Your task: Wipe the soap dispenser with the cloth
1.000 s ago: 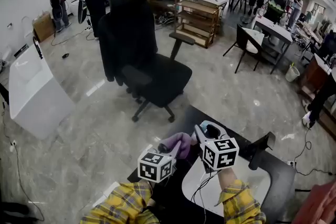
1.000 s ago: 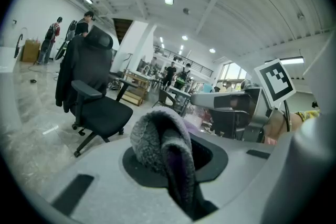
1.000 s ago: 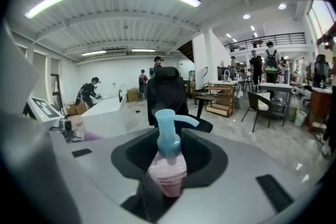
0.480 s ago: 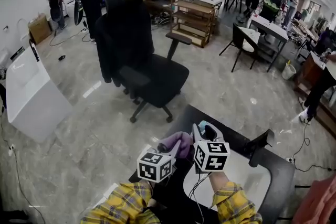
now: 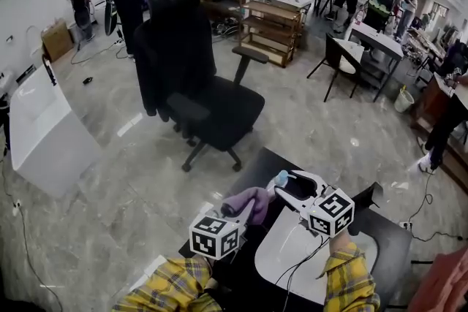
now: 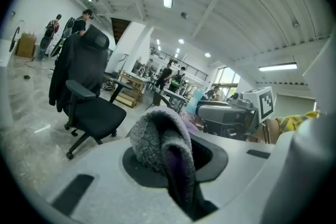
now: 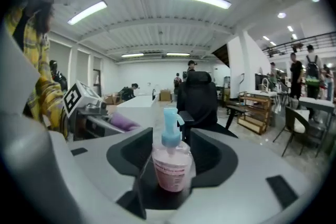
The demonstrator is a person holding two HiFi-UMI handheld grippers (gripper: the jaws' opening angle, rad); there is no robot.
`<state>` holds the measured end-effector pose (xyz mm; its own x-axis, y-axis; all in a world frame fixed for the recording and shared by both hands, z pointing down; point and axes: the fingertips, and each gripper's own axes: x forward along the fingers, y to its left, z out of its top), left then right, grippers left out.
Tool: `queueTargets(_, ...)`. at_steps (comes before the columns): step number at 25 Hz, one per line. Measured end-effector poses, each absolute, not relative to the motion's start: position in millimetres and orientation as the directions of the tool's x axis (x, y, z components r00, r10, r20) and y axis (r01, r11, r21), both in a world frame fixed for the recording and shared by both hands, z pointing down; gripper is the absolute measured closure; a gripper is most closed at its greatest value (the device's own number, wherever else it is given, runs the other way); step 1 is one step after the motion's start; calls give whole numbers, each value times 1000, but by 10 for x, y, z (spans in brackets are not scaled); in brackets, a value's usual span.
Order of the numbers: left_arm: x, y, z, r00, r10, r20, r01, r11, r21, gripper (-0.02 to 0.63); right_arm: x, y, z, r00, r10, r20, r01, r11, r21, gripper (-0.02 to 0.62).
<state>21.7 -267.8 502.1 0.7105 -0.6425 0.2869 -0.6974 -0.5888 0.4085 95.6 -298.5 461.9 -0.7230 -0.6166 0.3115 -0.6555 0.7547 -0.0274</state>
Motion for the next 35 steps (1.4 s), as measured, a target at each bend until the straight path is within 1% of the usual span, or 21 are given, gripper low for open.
queueTargets(2,205,-2677,5034,713,-640,287,-695,-591,410,549,929,-2981,4632,-766,-548,337,-583,813,-4,396)
queueTargets(4,187,-2678,5043,716,-636,287,-691,-591,417,549,913,-3014,4647,-795,-498,347,-537,843,-19,393)
queueTargets(8,158,-2662,5043,719,-631,292,-689,-590,421,549,895,-3096,4745,-822,-429,374,-483,874,-59,392)
queueTargets(15,195,-2601,5009,750,-606,266,-655,-623,427,548,811,-3126,4793,-876,-330,351,-400,904,-149,390)
queueTargets(17,215,-2566,4991,759,-596,261,-645,-637,421,548,812,-3149,4795,-884,-324,337,-399,899,-183,385)
queueTargets(19,242,-2535,4983,767,-589,256,-637,-648,417,549,831,-3169,4797,-885,-330,328,-405,893,-196,355)
queueTargets(28,312,-2484,5000,774,-580,255,-629,-658,414,548,817,-3153,4852,-898,-283,336,-378,887,-264,351)
queueTargets(35,258,-2499,5022,748,-606,269,-659,-632,409,548,875,-3105,4829,-869,-356,343,-451,855,-255,365)
